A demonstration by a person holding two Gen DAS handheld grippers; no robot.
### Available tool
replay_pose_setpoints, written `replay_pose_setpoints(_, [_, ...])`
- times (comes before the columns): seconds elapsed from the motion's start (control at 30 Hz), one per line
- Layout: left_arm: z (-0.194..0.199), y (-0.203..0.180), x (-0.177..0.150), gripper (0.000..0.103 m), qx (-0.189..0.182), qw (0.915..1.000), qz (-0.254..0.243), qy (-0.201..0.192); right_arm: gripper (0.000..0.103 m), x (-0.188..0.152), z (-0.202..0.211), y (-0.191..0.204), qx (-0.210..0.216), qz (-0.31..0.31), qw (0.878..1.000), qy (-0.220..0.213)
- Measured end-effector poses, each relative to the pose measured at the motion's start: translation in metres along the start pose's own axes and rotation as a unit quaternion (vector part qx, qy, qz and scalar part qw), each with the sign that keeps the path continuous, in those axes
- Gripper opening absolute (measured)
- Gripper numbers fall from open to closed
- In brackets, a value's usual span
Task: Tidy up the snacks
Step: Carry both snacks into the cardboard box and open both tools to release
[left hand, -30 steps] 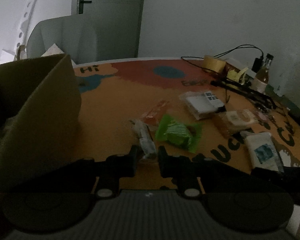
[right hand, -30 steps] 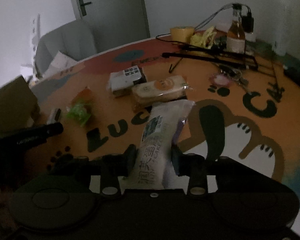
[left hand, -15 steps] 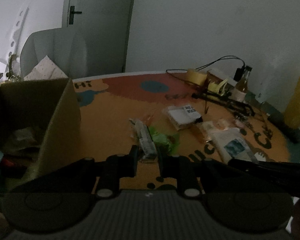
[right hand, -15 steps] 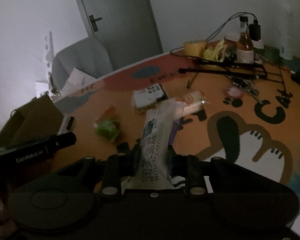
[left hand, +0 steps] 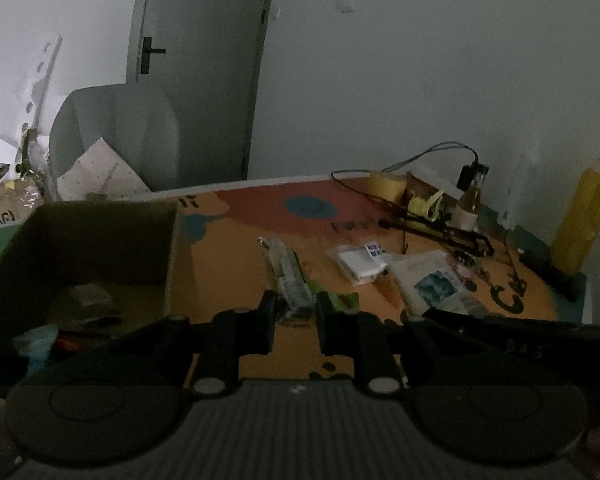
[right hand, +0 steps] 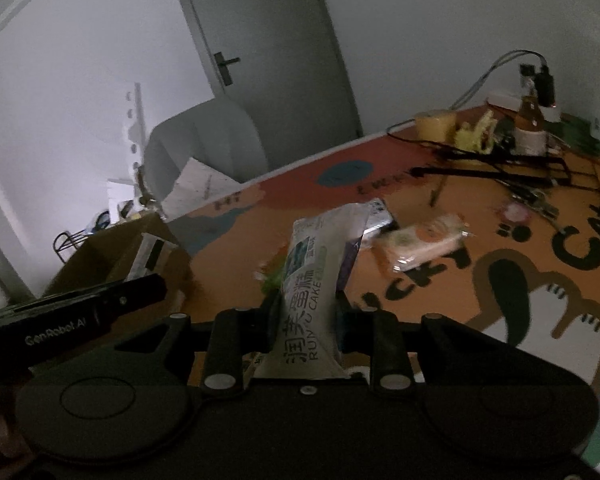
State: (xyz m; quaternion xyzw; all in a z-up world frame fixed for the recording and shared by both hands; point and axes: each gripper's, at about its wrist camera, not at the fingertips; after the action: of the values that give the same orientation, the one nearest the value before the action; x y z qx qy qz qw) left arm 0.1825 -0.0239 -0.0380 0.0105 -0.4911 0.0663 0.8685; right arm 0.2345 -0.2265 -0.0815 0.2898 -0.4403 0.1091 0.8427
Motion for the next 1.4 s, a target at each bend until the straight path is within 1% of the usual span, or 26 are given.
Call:
replay_pose_setpoints(0.4, [0.028,0.033,0.01,0.019,0.011,0.9993,0.02,-0.028,0.025,0.01,-0.006,0.041,0.032,0.026,0.999,-0.008])
replay_pose_setpoints(0.67, [0.038,0.058,0.012,0.019,0.031,0.9984,0.03,-0.037,0.025,0.017,-0.012,0.064,0.051,0.038,0.998,-0.016])
replay_pose_setpoints(1.03, [0.042,0.09,0.016,0.019,0.053,0.9964,0.05,-0.044,0.025,0.021,-0.028,0.09,0.075,0.053,0.996,-0.012])
replay_pose_setpoints(1.4, [0.033,0.117,0.02,0.019,0.061,0.995,0.07,-0.038,0.025,0.024,-0.048,0.108,0.103,0.058,0.993,0.001])
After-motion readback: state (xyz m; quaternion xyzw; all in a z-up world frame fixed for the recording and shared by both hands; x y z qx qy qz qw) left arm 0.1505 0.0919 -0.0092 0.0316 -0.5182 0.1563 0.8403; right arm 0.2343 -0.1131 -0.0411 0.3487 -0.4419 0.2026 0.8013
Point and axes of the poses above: each gripper's, at about its wrist camera, not at the fingertips, and z roughly against the way its jaws point, y to its left, x to its top, and after that the axes turned 10 degrees about x, right-handed
